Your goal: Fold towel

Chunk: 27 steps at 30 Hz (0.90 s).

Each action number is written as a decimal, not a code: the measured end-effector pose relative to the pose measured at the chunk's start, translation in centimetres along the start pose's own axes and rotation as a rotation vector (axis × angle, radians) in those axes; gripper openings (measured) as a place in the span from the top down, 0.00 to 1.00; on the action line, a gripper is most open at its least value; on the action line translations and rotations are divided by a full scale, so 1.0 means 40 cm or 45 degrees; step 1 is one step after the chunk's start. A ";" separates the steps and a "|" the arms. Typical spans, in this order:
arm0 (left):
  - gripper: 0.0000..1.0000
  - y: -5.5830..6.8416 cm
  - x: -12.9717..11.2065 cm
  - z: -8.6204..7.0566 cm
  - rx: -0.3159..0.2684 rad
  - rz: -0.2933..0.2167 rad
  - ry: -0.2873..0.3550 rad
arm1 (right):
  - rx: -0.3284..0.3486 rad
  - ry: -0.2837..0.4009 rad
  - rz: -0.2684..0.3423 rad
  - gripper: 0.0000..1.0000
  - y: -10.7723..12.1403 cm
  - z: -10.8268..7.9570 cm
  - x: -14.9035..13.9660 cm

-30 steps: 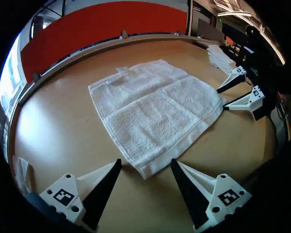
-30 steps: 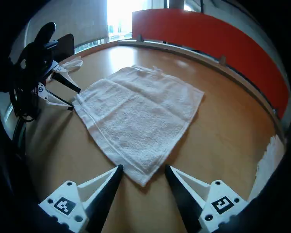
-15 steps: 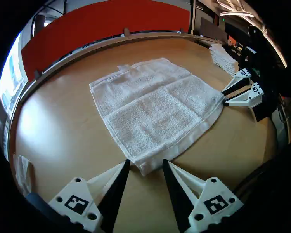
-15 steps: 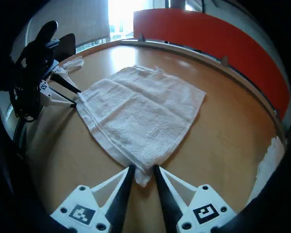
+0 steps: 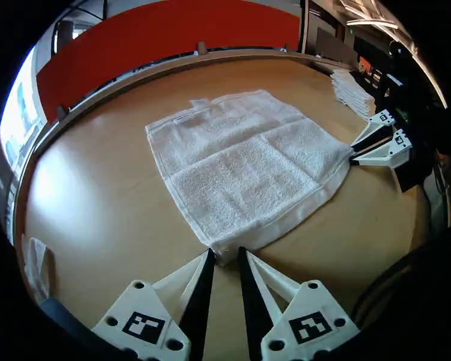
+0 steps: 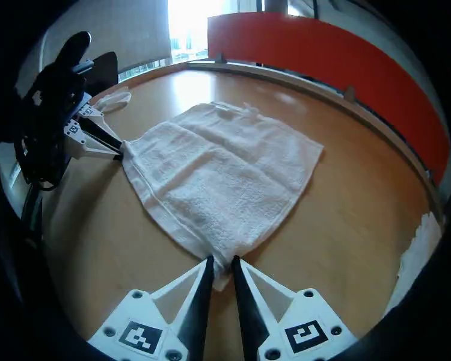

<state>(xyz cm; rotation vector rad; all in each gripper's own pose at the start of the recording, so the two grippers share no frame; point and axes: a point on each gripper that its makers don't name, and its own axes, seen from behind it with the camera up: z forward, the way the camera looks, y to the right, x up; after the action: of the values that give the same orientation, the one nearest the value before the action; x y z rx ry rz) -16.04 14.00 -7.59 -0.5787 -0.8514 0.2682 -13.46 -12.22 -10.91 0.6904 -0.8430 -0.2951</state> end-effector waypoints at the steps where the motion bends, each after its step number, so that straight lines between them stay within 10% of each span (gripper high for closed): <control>1: 0.73 0.000 0.000 0.000 -0.001 -0.001 0.000 | 0.002 0.000 0.001 0.76 0.000 0.000 0.000; 8: 0.92 0.000 0.001 -0.001 0.000 -0.015 -0.011 | 0.022 0.000 0.007 0.80 -0.009 -0.001 0.004; 27: 0.92 0.030 0.022 -0.066 -0.065 -0.156 -0.008 | -0.005 0.062 0.002 0.87 0.003 -0.055 0.084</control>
<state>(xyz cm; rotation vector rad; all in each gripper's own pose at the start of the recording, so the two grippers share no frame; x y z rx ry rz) -13.45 14.40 -9.09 -0.5713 -0.8982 0.1367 -9.61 -12.84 -9.90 0.6910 -0.7964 -0.2776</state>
